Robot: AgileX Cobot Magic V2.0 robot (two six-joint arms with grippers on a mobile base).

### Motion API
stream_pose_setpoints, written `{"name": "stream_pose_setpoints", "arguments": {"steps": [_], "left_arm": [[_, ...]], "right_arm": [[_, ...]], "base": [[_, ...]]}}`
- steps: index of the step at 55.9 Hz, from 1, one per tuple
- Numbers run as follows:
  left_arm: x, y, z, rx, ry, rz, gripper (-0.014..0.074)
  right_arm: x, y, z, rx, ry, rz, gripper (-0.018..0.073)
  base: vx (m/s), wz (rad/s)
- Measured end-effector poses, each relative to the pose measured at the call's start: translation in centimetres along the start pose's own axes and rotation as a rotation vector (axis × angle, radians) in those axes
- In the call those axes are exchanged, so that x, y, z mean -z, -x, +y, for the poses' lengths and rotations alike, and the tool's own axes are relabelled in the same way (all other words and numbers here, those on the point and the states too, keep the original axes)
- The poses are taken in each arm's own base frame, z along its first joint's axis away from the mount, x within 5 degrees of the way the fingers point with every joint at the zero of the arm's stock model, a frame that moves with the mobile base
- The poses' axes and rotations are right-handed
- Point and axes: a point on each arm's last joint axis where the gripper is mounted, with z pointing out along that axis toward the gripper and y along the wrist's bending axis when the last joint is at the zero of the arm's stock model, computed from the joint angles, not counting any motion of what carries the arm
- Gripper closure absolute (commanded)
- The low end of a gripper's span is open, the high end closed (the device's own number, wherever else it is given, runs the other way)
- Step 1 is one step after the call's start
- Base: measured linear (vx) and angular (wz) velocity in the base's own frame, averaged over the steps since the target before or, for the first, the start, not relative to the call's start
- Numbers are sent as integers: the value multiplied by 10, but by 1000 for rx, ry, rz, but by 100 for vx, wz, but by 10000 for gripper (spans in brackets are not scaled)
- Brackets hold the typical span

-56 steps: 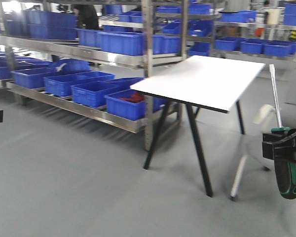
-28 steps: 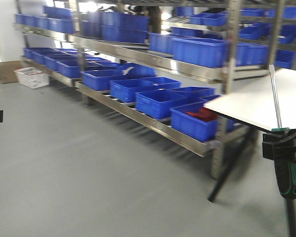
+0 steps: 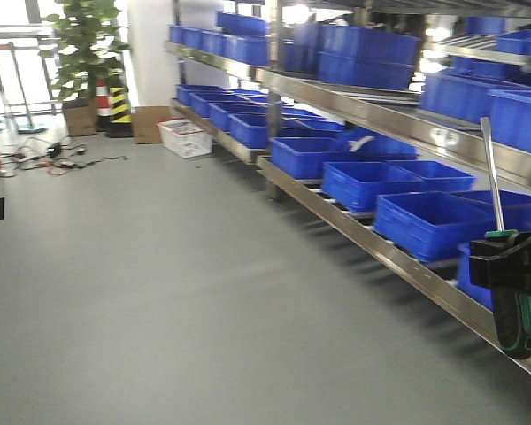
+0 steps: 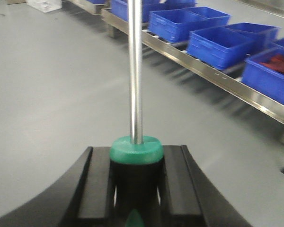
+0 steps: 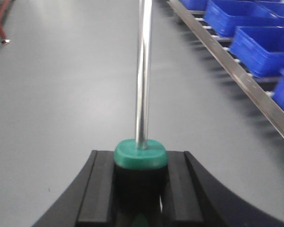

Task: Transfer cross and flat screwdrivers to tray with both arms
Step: 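Carry both screwdrivers upright while driving past the chair and shelves, then carry both screwdrivers while driving to the roller shelf with the grey tray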

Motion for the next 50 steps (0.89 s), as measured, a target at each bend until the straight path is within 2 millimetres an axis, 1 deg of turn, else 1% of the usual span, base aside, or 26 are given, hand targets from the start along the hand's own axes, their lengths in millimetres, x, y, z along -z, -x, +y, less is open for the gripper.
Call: {"name": "stream_pose_setpoints", "arguments": {"steps": [20,50], "left_arm": [[0,0,0,0,0,0,596],[0,0,0,0,0,0,596]], "right_arm": [[0,0,0,-1,1,1,567],[0,0,0,-1,1,4,567]], "base": [[62,38],[63,20]]}}
